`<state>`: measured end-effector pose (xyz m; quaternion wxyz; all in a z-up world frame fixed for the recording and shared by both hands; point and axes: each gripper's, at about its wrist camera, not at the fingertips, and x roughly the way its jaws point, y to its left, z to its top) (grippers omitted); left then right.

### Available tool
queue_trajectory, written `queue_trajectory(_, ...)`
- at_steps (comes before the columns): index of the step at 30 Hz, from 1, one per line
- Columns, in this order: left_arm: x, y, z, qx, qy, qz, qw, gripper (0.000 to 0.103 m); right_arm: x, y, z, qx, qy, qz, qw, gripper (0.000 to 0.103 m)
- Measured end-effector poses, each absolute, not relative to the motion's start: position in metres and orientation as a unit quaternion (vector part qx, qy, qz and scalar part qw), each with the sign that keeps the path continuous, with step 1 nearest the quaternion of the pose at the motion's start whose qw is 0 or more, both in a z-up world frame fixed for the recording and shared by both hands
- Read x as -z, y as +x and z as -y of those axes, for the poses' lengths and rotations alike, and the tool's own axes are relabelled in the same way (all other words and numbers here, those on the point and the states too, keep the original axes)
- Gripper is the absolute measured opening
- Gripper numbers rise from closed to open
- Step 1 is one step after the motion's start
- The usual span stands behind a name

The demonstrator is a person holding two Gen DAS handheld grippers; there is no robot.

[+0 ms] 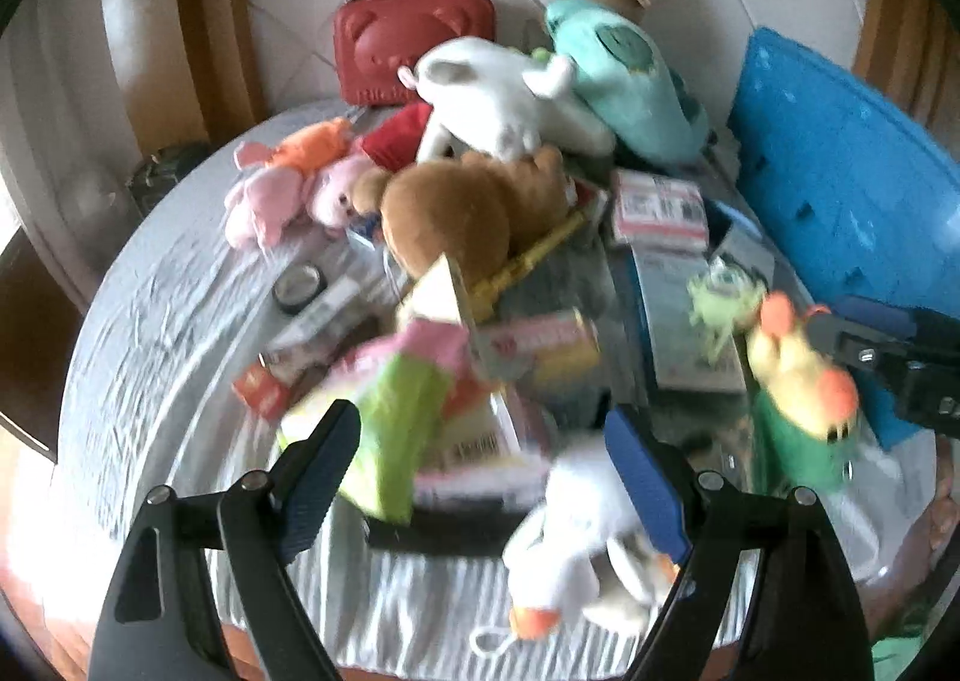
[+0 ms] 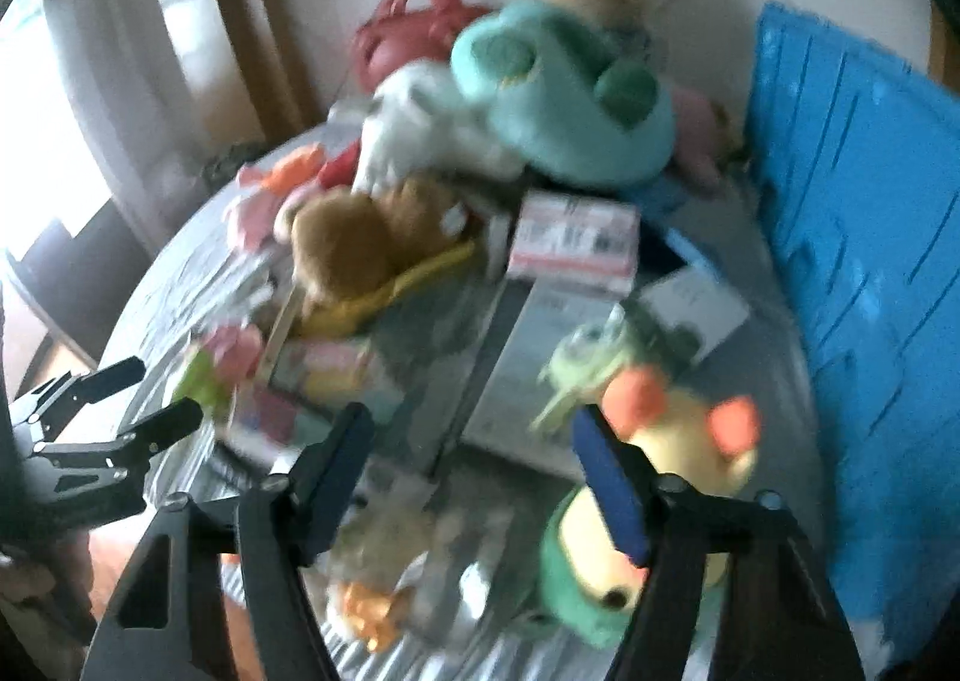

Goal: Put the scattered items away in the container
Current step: 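Withdraw both grippers from the crate toward the table items, then grasp the white duck plush with the left gripper while the right grasps the grey oval ring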

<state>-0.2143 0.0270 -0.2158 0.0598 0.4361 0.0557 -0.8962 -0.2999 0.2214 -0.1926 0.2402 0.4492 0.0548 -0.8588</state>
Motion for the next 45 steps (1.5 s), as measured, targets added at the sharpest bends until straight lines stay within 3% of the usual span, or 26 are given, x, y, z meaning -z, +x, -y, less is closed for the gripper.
queue_trajectory(5, 0.235, -0.194, -0.045, 0.889, 0.456, -0.038, 0.029, 0.084, 0.218, -0.281, -0.223, 0.845, 0.479, -0.05, 0.234, 0.064)
queue_trajectory(8, 0.248, -0.194, -0.051, 0.881, 0.471, -0.032, 0.01, 0.073, 0.231, -0.273, -0.226, 0.841, 0.494, -0.04, 0.22, 0.058)
queue_trajectory(10, 0.257, -0.194, -0.053, 0.877, 0.479, -0.025, -0.004, 0.073, 0.24, -0.268, -0.228, 0.838, 0.503, -0.033, 0.21, 0.055)
queue_trajectory(23, 0.309, -0.223, -0.061, 0.858, 0.512, -0.011, -0.04, 0.073, 0.291, -0.264, -0.234, 0.83, 0.536, 0.006, 0.157, 0.059)
queue_trajectory(33, 0.318, -0.233, -0.061, 0.862, 0.505, -0.008, -0.045, 0.072, 0.305, -0.273, -0.235, 0.83, 0.534, 0.027, 0.16, 0.059)
queue_trajectory(35, 0.318, -0.234, -0.062, 0.863, 0.502, -0.011, -0.05, 0.056, 0.306, -0.273, -0.235, 0.83, 0.533, 0.026, 0.163, 0.053)
queue_trajectory(36, 0.316, -0.233, -0.063, 0.864, 0.501, -0.01, -0.053, 0.051, 0.305, -0.272, -0.234, 0.83, 0.532, 0.026, 0.165, 0.039)
queue_trajectory(37, 0.314, -0.233, -0.066, 0.864, 0.5, -0.006, -0.057, 0.042, 0.304, -0.272, -0.233, 0.83, 0.531, 0.025, 0.167, 0.039)
queue_trajectory(45, 0.268, -0.225, -0.064, 0.887, 0.458, -0.014, -0.063, 0.04, 0.258, -0.263, -0.236, 0.856, 0.489, 0.011, 0.17, 0.039)
